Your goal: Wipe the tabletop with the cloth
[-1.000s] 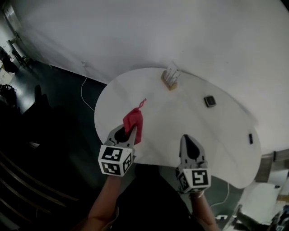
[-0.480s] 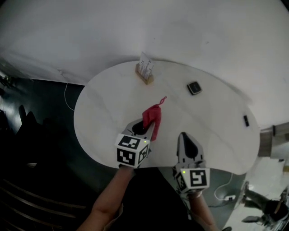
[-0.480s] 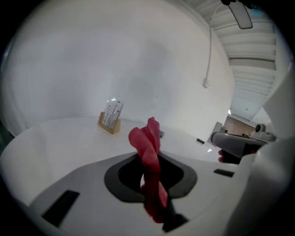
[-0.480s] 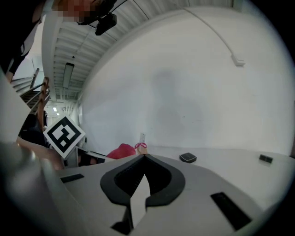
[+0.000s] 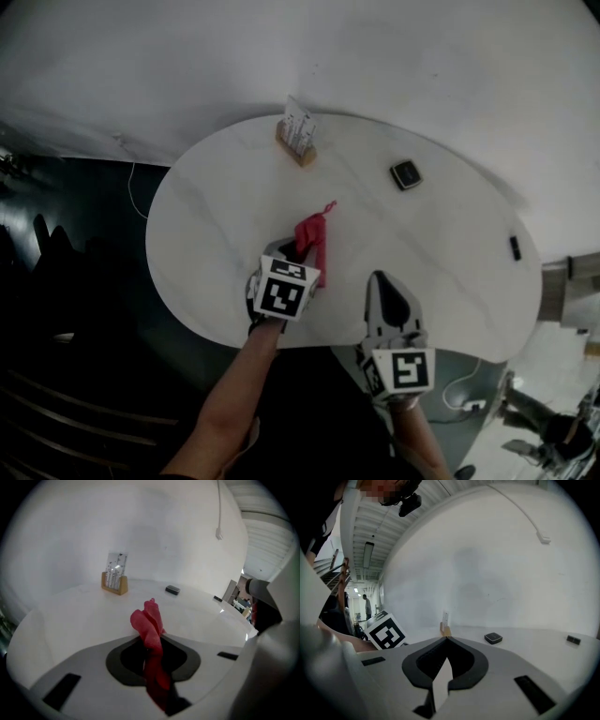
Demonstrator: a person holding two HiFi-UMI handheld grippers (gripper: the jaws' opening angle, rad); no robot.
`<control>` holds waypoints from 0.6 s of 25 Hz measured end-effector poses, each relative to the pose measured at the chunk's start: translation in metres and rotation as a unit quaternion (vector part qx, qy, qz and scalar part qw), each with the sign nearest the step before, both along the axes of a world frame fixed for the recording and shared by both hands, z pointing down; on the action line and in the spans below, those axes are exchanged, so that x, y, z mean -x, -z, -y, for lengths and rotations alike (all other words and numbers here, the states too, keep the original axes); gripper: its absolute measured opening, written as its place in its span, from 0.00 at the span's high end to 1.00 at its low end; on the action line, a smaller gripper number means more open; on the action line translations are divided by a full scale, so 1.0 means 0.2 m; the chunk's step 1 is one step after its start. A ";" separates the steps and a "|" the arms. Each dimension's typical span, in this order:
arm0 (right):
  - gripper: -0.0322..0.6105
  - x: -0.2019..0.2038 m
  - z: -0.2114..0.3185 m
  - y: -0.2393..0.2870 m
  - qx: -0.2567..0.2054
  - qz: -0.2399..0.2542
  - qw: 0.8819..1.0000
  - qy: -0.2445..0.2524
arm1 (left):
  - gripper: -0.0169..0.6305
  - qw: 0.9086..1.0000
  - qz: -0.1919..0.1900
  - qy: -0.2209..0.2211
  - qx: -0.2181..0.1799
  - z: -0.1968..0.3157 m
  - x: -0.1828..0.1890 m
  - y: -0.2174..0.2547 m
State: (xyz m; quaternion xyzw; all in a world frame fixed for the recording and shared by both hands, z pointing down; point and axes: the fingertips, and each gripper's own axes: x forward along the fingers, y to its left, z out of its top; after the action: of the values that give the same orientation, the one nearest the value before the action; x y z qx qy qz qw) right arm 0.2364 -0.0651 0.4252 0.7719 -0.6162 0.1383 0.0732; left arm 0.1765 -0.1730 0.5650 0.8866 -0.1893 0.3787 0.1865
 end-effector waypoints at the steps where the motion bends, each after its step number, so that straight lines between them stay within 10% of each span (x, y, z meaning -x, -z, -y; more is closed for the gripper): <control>1: 0.95 0.03 0.03 0.00 -0.005 0.004 1.000 0.010 | 0.88 1.000 0.003 0.014 0.000 0.03 0.06 -0.01; 15: 0.95 0.64 0.41 -0.04 -0.001 0.015 0.983 0.183 | 0.88 0.971 0.039 0.237 -0.015 0.34 1.20 -0.06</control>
State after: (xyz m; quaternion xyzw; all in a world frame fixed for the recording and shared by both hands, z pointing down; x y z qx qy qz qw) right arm 0.1089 -0.1477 0.4333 0.6439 -0.7483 0.1337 0.0869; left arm -0.0631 -0.2416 0.5764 0.8037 -0.4069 0.3547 0.2503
